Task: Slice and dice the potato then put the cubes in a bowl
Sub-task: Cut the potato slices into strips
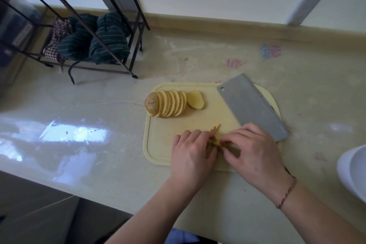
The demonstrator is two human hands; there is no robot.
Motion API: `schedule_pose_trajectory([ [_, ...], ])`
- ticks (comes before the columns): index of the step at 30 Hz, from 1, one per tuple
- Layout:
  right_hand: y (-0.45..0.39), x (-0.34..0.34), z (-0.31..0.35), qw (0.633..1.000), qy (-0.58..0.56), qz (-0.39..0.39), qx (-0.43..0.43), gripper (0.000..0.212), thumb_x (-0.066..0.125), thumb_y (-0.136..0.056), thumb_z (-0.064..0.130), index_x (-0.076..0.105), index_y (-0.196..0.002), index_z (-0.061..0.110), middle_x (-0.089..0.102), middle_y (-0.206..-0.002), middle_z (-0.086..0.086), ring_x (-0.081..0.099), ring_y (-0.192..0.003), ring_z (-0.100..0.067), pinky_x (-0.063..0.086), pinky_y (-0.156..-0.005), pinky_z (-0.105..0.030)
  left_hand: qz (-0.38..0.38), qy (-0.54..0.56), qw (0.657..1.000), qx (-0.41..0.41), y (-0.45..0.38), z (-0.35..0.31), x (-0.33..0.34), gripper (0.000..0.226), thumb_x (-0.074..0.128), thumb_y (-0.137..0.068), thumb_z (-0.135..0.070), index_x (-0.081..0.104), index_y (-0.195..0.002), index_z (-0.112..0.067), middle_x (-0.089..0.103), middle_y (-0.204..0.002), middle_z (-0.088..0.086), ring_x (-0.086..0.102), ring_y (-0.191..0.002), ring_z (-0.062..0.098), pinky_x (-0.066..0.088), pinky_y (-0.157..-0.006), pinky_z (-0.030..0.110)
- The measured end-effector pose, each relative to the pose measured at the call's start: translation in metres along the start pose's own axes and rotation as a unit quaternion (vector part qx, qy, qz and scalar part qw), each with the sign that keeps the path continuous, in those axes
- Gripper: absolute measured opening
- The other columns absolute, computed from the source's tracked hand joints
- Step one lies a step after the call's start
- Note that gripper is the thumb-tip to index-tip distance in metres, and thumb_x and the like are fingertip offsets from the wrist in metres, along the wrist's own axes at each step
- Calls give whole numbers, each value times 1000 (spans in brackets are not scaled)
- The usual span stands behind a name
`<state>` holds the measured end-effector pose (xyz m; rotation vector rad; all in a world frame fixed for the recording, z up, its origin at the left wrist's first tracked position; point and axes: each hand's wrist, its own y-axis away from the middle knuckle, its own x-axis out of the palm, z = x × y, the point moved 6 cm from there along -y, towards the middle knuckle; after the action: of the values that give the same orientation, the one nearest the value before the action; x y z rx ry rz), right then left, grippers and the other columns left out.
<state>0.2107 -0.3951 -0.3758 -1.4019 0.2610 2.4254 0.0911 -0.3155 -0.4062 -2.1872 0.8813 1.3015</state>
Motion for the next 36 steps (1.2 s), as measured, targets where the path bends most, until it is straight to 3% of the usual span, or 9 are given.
schedule_pose_trajectory([
  [3,-4,-4,-6,1000,-14,-8,10,19,72,-71,22,69,-89,22,66,-78,12,51,-78,-15,48,-65,-33,-11,11,1000,15,2,4,-2,18,61,-83,-38,71,-87,-24,63,-79,-7,55,-72,22,43,-64,36],
  [7,-15,7,-1,994,79,62,-38,22,64,-72,33,65,-93,25,59,-89,9,50,-86,-19,47,-68,-36,-11,14,1000,20,2,0,-1,15,61,-86,-35,72,-86,-25,62,-79,-7,53,-73,23,41,-63,37],
  [11,-20,-1,-8,996,76,45,-8,25,75,-66,32,69,-89,27,63,-91,10,51,-88,-21,45,-70,-36,8,16,1000,2,0,-1,-1,17,60,-85,-39,71,-82,-26,62,-79,-7,54,-74,24,44,-65,38],
  [22,-12,-7,0,994,89,20,-55,16,78,-70,32,67,-81,28,64,-83,14,53,-82,-21,39,-65,-34,-5,36,999,26,2,-2,-5,19,61,-83,-39,73,-86,-24,64,-79,-7,57,-75,23,46,-65,40],
  [27,-7,-7,-14,998,65,5,8,18,81,-67,32,68,-79,27,65,-79,13,53,-79,-20,42,-64,-34,4,61,998,30,-2,-4,-5,24,62,-84,-42,73,-89,-21,65,-83,-6,57,-77,22,48,-68,41],
  [30,-6,-8,-14,997,75,-7,1,10,74,-77,34,72,-84,28,67,-80,12,53,-78,-21,42,-64,-35,3,52,998,37,-3,-8,-2,24,60,-85,-42,73,-88,-21,65,-82,-5,57,-76,23,49,-67,41],
  [36,-6,-12,-5,986,164,-6,-34,22,55,-87,39,73,-80,29,61,-73,11,48,-74,-22,31,-63,-35,-6,42,999,20,-5,-8,0,22,59,-85,-40,72,-83,-22,65,-79,-5,57,-75,23,48,-67,38],
])
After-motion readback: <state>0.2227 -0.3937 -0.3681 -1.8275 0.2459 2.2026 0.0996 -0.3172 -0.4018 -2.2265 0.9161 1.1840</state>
